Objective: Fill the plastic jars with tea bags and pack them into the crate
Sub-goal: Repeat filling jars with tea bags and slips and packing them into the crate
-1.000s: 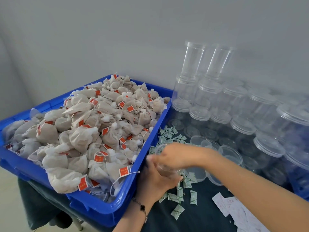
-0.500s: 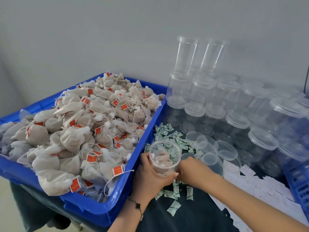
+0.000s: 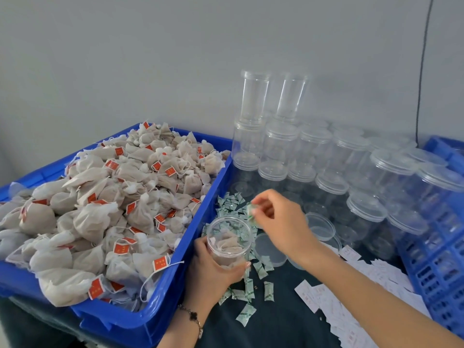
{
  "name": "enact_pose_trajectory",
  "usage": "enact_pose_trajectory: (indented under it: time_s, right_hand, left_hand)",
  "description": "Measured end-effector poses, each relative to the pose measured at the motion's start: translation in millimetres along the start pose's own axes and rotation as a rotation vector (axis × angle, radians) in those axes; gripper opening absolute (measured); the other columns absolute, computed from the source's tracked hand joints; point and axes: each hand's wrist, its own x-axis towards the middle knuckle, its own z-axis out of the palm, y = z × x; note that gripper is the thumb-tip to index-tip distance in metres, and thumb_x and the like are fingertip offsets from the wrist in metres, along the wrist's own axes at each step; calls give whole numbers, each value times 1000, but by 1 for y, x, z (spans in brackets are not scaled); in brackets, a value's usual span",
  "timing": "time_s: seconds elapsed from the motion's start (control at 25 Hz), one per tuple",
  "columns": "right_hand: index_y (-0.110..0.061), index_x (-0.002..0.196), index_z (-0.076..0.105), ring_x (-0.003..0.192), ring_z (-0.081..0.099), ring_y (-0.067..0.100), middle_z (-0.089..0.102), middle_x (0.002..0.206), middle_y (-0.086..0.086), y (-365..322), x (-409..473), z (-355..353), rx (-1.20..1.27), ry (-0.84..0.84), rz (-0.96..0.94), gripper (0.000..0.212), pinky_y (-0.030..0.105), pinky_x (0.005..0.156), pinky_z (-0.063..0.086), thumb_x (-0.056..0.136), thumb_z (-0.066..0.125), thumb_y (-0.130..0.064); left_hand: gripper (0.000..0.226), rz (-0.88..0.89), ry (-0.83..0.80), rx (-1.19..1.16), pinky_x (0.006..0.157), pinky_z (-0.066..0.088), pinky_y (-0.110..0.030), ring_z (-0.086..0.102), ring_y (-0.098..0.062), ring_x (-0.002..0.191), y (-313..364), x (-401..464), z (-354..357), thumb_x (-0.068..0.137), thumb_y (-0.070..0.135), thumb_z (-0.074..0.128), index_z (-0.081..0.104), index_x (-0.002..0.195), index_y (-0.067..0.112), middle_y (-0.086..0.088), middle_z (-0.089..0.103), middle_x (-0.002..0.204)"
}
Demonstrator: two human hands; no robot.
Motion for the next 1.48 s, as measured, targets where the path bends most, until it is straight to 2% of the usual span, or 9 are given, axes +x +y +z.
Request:
enact_pose_trajectory:
  time_s: [0.12, 0.32, 0.48, 0.56, 0.8, 1.04, 1.16, 1.32, 1.48]
  right_hand:
    - [-23, 95, 64, 72, 54, -2, 57, 86, -15, -7, -15, 2, -107, -236, -31, 9, 5, 69, 41, 92, 58, -18]
    - [-18, 90, 69, 72, 53, -3, 58, 85, -12, 14, -36, -50, -212, -127, 46, 14, 5, 68, 39, 89, 58, -11]
    - [-16, 93, 69, 83, 59, 13, 65, 91, -5, 53, -71, -85, -389, -136, 178, 16, 25, 72, 44, 89, 54, -11]
    - [-17, 94, 65, 89, 60, 20, 63, 88, -5, 77, -94, -88, -483, -209, 245, 14, 26, 68, 39, 90, 52, -15]
    - [-15, 130, 42, 116, 45, 27, 49, 126, 7, 129, -147, -71, -871, -409, 489, 43, 36, 86, 39, 96, 41, -42]
    - [-19, 114, 53, 107, 51, 22, 53, 113, 1, 150, -156, -75, -756, -346, 440, 24, 31, 73, 38, 93, 52, -32]
    - [-21, 129, 48, 116, 43, 20, 47, 123, -1, 157, -151, -83, -574, -292, 559, 52, 32, 87, 40, 84, 64, -42]
    - [-21, 125, 44, 116, 43, 25, 48, 123, 3, 164, -143, -91, -815, -426, 649, 65, 36, 83, 39, 79, 56, -65]
    - [-23, 126, 53, 103, 57, 19, 61, 118, 0, 165, -142, -93, -535, -126, 625, 37, 30, 75, 46, 90, 59, -22]
  left_hand:
    - [87, 4, -39, -27, 57, 41, -5, 54, 6, 88, 10, -2, 0, 41, 51, 86, 30, 107, 36, 19, 52, 102]
    - [84, 87, -129, -57, 65, 47, -6, 56, 13, 87, 35, -22, 15, 36, 58, 85, 36, 103, 44, 22, 57, 100]
    - [82, 129, -270, -132, 70, 55, -21, 61, 5, 87, 58, -51, 53, 39, 53, 88, 39, 103, 38, 17, 61, 101]
    - [77, 146, -315, -153, 65, 51, -12, 61, 9, 83, 64, -67, 70, 40, 51, 87, 39, 100, 42, 21, 62, 96]
    - [79, 112, -354, -123, 76, 51, -20, 60, 10, 85, 48, -87, 82, 41, 61, 82, 36, 103, 46, 21, 61, 101]
    - [86, 97, -331, -9, 66, 42, -11, 57, 8, 88, 48, -87, 80, 38, 70, 73, 31, 106, 42, 20, 57, 103]
    - [86, 89, -340, 7, 65, 41, -11, 57, 8, 87, 49, -87, 80, 37, 71, 72, 30, 105, 41, 20, 57, 102]
    - [87, 94, -334, 25, 69, 46, -17, 58, 4, 88, 48, -87, 80, 37, 72, 72, 30, 106, 40, 19, 58, 103]
    - [87, 92, -337, 27, 74, 51, -25, 60, 1, 89, 47, -87, 80, 37, 73, 72, 31, 105, 39, 17, 59, 104]
